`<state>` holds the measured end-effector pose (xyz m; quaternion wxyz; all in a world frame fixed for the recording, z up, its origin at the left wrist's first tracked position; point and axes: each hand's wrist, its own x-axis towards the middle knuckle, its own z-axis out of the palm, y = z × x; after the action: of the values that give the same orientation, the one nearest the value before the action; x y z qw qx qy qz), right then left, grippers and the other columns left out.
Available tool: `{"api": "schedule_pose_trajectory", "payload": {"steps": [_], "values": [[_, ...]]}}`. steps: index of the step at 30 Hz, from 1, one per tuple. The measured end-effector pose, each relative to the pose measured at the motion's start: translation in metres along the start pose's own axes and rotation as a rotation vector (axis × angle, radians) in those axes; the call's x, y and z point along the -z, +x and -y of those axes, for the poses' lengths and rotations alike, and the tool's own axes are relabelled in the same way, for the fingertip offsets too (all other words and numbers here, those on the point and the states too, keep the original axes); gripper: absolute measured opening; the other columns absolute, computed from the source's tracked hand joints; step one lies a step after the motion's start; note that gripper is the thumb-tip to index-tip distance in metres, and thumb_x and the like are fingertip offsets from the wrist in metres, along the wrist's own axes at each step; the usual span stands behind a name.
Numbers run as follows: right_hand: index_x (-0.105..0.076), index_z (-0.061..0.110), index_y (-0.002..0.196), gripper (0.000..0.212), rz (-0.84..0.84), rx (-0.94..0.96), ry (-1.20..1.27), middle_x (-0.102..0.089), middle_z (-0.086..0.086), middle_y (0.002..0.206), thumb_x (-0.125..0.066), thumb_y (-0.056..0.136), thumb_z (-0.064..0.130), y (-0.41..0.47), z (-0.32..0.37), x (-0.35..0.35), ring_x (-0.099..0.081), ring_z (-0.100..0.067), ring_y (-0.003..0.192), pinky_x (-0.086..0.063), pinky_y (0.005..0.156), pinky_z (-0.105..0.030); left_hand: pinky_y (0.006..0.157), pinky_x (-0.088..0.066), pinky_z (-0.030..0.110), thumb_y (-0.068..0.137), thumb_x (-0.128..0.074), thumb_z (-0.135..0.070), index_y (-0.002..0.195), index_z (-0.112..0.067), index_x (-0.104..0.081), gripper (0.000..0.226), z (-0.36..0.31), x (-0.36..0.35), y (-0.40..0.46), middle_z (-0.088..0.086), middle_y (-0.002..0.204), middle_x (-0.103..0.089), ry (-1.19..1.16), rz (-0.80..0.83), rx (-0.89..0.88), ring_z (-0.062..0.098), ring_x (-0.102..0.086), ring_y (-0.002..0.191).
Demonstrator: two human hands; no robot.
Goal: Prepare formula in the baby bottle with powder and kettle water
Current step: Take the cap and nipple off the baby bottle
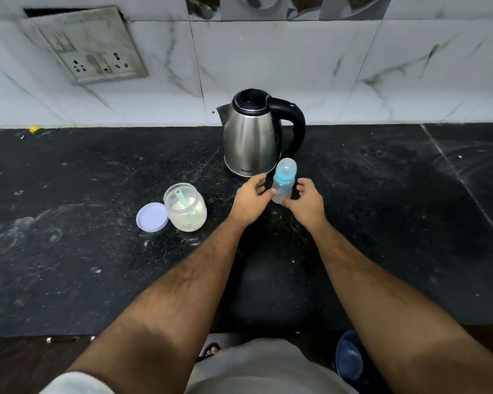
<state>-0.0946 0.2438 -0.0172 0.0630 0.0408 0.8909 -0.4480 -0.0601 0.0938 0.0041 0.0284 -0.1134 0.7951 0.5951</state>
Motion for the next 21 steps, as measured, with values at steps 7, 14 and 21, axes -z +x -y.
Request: {"api": "schedule_pose_trajectory", "payload": {"steps": [7, 14, 21], "values": [[-0.051, 0.011, 0.134, 0.069, 0.129, 0.035, 0.086, -0.062, -0.005, 0.131, -0.083, 0.072, 0.013, 0.026, 0.005, 0.004, -0.058, -0.021, 0.119, -0.047, 0.101, -0.036, 0.113, -0.04, 0.04, 0.079, -0.076, -0.029, 0.146, -0.012, -0.042, 0.077, -0.002, -0.016, 0.028, 0.006, 0.149, -0.048, -0.106, 0.03, 0.036, 0.018, -0.049, 0.133], [-0.062, 0.011, 0.119, 0.046, 0.16, 0.083, 0.047, -0.069, -0.003, 0.111, -0.081, 0.076, 0.014, 0.024, 0.001, 0.008, -0.063, -0.016, 0.099, -0.046, 0.079, -0.026, 0.106, -0.048, 0.036, 0.087, -0.069, -0.009, 0.133, -0.011, -0.057, 0.048, -0.002, -0.024, 0.02, 0.002, 0.126, -0.066, -0.069, -0.01, -0.062, 0.009, -0.062, 0.115], [-0.06, 0.014, 0.119, 0.05, 0.202, 0.06, 0.108, -0.068, -0.001, 0.112, -0.081, 0.073, 0.015, 0.001, -0.014, 0.02, -0.065, -0.017, 0.102, -0.055, 0.089, -0.036, 0.089, -0.052, 0.018, 0.086, -0.072, -0.014, 0.125, -0.015, -0.063, 0.04, -0.004, -0.024, 0.0, -0.004, 0.114, -0.07, 0.004, 0.037, -0.163, 0.004, -0.066, 0.104]]}}
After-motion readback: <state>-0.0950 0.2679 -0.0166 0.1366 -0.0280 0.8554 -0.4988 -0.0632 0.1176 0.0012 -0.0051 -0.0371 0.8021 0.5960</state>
